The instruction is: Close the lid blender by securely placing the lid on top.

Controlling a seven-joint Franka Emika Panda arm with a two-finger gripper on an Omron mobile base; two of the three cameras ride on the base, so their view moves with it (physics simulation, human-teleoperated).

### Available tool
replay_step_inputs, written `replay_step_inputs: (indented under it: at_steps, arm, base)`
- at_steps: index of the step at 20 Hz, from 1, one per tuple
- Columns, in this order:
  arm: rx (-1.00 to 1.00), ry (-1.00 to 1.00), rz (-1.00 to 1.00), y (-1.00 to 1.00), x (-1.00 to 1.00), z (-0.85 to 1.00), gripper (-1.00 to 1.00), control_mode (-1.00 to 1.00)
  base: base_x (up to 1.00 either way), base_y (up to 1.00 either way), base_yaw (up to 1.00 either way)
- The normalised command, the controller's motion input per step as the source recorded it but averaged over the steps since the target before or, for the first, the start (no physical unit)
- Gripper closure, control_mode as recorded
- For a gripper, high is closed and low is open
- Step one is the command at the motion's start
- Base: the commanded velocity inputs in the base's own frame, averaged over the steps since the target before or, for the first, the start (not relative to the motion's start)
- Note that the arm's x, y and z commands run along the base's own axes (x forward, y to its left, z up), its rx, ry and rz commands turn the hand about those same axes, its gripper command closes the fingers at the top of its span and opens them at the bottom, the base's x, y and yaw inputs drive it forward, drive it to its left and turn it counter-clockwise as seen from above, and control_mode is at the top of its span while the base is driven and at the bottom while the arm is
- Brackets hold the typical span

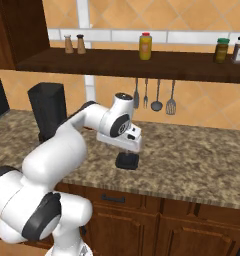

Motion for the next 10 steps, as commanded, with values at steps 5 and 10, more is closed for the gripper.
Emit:
replay_step_inputs:
  at_steps: [5, 10]
  arm:
    - [-0.02, 0.0, -0.01, -0.01, 0.33, -0.34, -1.0, -1.0]
    - [0.0, 0.0, 0.0, -0.14, 0.38, -0.31, -1.0, -1.0]
  base:
    - [0.0, 0.0, 0.0]
    - [0.0, 0.0, 0.0]
